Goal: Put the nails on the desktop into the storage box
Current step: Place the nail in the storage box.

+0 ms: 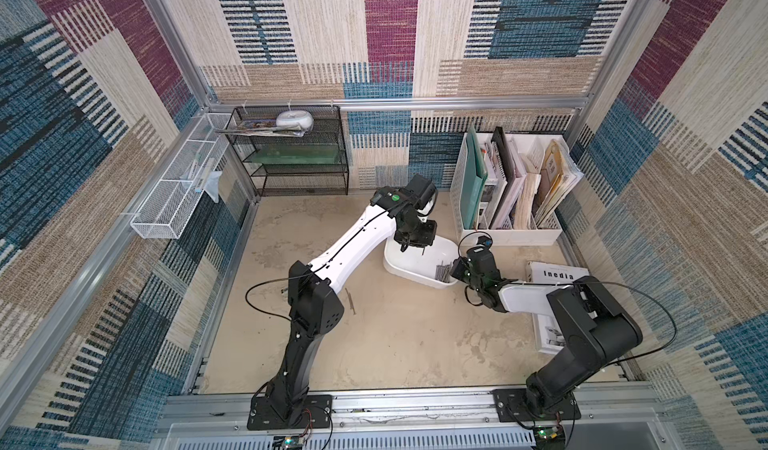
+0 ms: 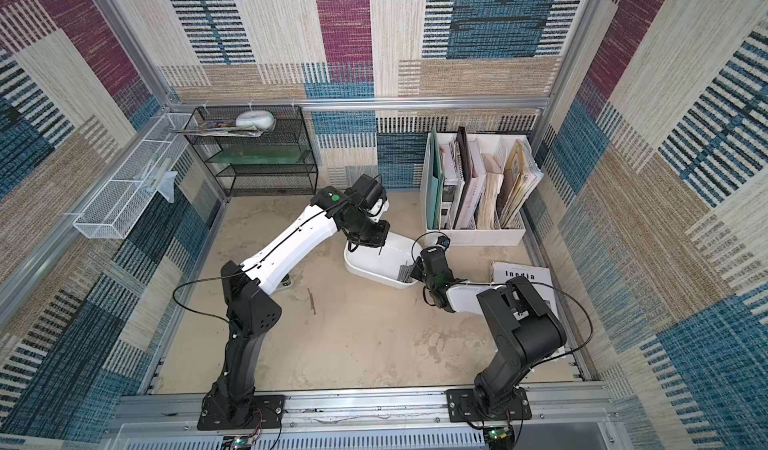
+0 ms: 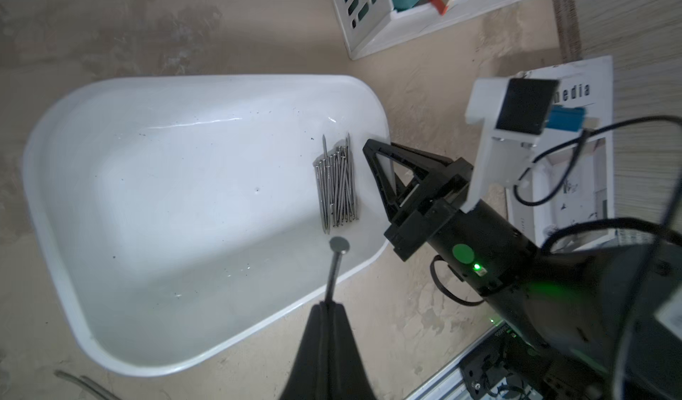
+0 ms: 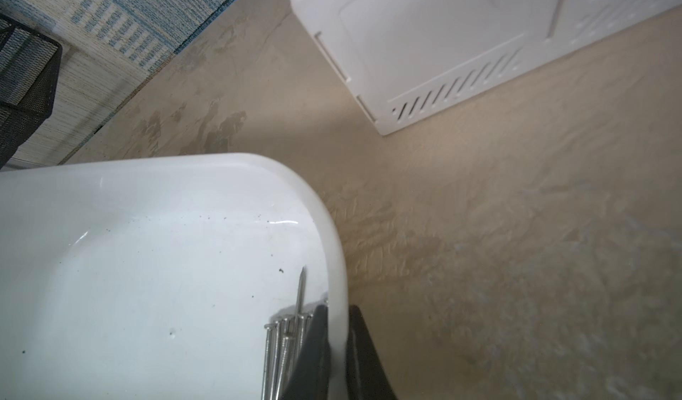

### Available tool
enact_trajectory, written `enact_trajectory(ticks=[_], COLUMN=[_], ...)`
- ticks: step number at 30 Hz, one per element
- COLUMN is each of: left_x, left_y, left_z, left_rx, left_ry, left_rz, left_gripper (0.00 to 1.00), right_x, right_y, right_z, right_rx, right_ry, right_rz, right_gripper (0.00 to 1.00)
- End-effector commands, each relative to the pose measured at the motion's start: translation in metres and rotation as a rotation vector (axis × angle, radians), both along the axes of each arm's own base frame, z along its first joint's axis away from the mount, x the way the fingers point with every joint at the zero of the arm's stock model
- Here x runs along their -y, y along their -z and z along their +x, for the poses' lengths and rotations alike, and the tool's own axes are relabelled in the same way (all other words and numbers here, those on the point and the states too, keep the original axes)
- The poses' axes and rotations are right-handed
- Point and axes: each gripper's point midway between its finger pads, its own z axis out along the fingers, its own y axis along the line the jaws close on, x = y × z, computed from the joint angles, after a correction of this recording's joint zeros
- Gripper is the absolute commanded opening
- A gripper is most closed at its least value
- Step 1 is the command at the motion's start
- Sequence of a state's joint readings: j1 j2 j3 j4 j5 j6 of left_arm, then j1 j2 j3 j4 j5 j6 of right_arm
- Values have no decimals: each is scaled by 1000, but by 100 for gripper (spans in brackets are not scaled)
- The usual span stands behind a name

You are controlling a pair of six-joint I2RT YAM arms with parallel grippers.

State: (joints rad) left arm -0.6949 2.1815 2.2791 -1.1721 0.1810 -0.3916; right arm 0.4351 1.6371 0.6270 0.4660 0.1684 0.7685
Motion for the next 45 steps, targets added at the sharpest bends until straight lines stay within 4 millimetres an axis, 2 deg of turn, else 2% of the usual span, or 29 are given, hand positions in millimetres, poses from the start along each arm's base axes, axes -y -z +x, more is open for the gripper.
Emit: enact_trajectory(ticks=[1, 4, 13, 21, 23, 25, 27, 29, 33, 36, 38, 41, 45], left_x=[-13, -19, -22, -27, -26, -28, -33, -40, -78, -117, -148, -183, -204], left_y=[28, 47, 80, 92, 92, 85, 72, 51, 6, -3, 6, 35, 85], left_z=[-8, -3, 10, 20, 16, 12, 9, 5, -10, -29, -42, -62, -76], left_rx=[-77, -92, -111, -110, -133, -132, -114, -90, -22, 5, -8, -34, -113], left_ry=[-3, -16, -41, -71, -63, -66, -69, -77, -123, -179, -242, -326, -367], left_rz=[85, 133, 194, 208, 190, 183, 178, 158, 143, 146, 150, 147, 177], left_gripper=[0, 0, 0, 0, 19, 30, 38, 39, 41, 40, 40, 39, 35], right_x=[1, -1, -3, -5, -5, -4, -4, -5, -5, -5, -5, -5, -5], right_y=[9, 10, 11, 12, 11, 12, 13, 14, 14, 15, 15, 15, 16], right_z=[-5, -5, -5, -5, -5, -6, -6, -6, -6, -7, -7, -7, -7], right_rx=[-30, -31, -30, -32, -31, -34, -35, -37, -36, -41, -40, -39, -43], right_ry=[-5, -11, -29, -38, -38, -37, -36, -36, -37, -37, -36, -37, -39], right_rz=[-11, -7, -10, -6, -6, -8, -6, -3, -2, -4, -1, 0, -4], right_gripper=[0, 0, 0, 0, 0, 0, 0, 0, 0, 0, 0, 0, 0])
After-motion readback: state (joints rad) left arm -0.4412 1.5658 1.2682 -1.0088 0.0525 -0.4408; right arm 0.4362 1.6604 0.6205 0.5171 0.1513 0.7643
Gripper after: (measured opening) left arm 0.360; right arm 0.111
